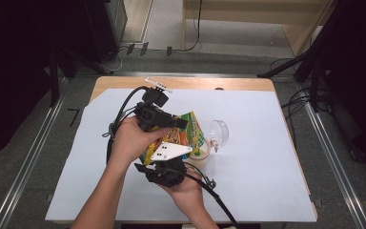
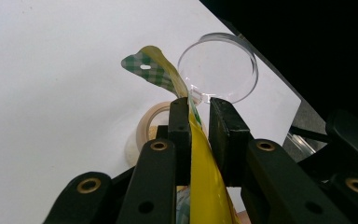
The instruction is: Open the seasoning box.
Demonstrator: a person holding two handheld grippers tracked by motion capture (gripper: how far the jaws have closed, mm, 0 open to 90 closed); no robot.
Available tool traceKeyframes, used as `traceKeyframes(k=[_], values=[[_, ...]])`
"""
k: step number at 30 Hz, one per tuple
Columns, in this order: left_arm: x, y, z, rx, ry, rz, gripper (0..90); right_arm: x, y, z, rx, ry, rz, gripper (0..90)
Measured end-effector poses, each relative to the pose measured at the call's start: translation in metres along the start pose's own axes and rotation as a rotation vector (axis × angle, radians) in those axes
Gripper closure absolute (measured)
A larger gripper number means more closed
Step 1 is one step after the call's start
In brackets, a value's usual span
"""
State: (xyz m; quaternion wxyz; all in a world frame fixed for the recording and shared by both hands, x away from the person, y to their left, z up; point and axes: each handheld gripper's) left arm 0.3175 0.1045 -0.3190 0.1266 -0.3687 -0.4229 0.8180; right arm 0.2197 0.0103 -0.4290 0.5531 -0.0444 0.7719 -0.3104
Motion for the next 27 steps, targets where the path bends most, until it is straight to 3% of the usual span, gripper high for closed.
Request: traceKeyframes(k=[10, 16, 27], values=[[0.0000, -0.0029, 0.0026, -0.001, 0.008, 0.015, 79.5, -0.0009, -0.0024, -0.0010, 0.003, -0.004, 0.007, 73.6], [-0.0003, 0.0015, -0.0010, -0.003, -0.002, -0.009, 79.5, 0.0005, 0.0000, -0.0003, -0.007, 0.011, 0.003, 73.5], [-0.0004, 0.0035, 0.0008, 0.000, -0.001, -0.010, 79.7, 0.0026, 0.0009, 0.0000, -0.001, 0.016, 0.008, 73.6]])
Point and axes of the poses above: each handheld gripper's, and its own axes: y roughly forward along the jaws, x roughly out of its underside, z roughly to its right, and after that the axes turned 8 degrees about -z, right-handed
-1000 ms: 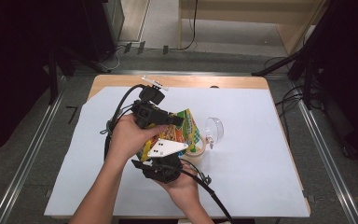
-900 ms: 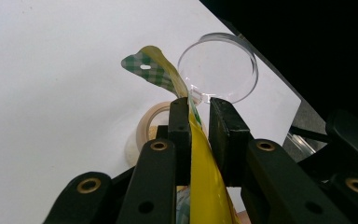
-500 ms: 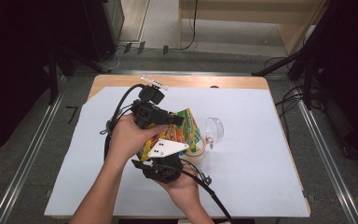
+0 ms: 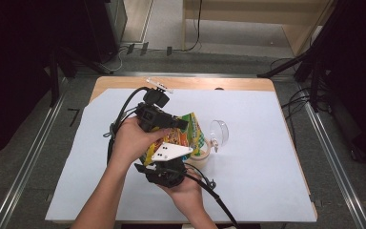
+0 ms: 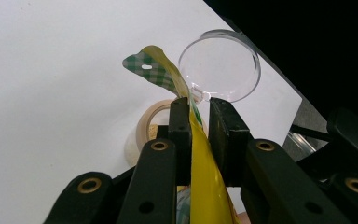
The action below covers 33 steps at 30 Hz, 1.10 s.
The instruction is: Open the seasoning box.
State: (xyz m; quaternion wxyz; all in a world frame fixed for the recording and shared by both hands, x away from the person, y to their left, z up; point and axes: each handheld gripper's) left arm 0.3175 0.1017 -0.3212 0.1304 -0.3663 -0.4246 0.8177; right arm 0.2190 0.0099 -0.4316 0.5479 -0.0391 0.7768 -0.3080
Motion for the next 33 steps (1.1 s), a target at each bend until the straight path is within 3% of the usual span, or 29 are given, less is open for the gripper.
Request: traceKeyframes(k=[8, 17, 22, 33], values=[[-0.0007, 0.0025, 0.0045, -0.001, 0.012, -0.010, 80.4, 0.0032, -0.0008, 0.0008, 0.002, 0.006, 0.008, 73.9], [-0.0006, -0.0009, 0.0065, -0.012, 0.023, 0.017, 80.4, 0.0013, -0.0018, 0.0029, 0.010, -0.008, 0.007, 73.5], [-0.0003, -0.0020, 0.0080, -0.017, 0.023, 0.012, 80.7, 0.0008, 0.0000, 0.0063, -0.011, 0.017, 0.015, 72.6], [-0.0003, -0.0027, 0.0097, -0.019, 0.029, 0.020, 80.8, 0.0001, 0.0012, 0.0084, 0.010, 0.007, 0.013, 72.6]])
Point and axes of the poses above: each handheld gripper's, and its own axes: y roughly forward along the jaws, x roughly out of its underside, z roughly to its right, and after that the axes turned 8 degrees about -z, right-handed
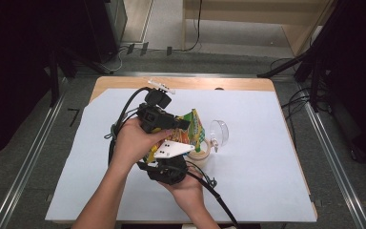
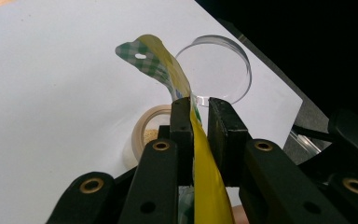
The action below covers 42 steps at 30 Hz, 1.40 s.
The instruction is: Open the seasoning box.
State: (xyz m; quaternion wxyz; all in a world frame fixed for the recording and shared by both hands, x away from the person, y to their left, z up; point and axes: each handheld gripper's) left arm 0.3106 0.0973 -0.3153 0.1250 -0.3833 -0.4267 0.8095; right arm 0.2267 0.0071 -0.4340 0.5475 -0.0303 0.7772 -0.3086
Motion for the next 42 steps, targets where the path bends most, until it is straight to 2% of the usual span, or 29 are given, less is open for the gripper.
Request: traceKeyframes(k=[9, 16, 20, 23, 31, 42], values=[[-0.001, 0.002, -0.002, -0.018, -0.003, -0.004, 80.7, 0.000, 0.000, 0.000, 0.005, 0.014, 0.003, 70.9], [-0.004, 0.002, -0.008, 0.014, -0.018, -0.008, 79.9, -0.002, -0.004, -0.002, 0.005, 0.000, -0.005, 71.0], [-0.010, 0.006, -0.013, 0.029, -0.020, -0.031, 79.9, -0.004, -0.004, 0.001, 0.008, 0.018, -0.009, 71.0], [-0.012, 0.006, -0.015, 0.042, -0.021, -0.026, 79.8, -0.005, -0.004, 0.003, 0.016, 0.023, -0.011, 71.0], [-0.012, 0.006, -0.021, 0.056, -0.021, -0.030, 79.6, -0.008, -0.002, 0.003, 0.026, 0.025, -0.029, 70.9], [-0.012, 0.008, -0.021, 0.049, -0.016, -0.030, 79.6, -0.006, -0.001, 0.004, 0.033, 0.029, -0.035, 70.9]])
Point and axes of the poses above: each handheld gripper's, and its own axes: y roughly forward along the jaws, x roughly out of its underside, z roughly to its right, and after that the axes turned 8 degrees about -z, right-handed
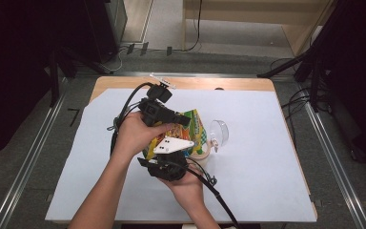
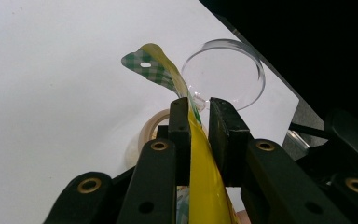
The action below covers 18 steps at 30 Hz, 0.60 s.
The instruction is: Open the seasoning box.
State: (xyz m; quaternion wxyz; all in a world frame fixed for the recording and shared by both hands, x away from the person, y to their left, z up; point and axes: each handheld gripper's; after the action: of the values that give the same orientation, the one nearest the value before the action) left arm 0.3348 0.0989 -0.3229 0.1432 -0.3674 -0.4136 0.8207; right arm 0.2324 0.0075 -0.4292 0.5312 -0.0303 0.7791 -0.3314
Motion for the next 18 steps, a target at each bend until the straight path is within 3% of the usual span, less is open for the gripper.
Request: traceKeyframes(k=[18], values=[[0.0004, -0.0004, 0.0051, -0.017, 0.013, -0.002, 79.7, 0.0017, 0.0010, -0.0033, 0.010, 0.010, 0.028, 70.6]])
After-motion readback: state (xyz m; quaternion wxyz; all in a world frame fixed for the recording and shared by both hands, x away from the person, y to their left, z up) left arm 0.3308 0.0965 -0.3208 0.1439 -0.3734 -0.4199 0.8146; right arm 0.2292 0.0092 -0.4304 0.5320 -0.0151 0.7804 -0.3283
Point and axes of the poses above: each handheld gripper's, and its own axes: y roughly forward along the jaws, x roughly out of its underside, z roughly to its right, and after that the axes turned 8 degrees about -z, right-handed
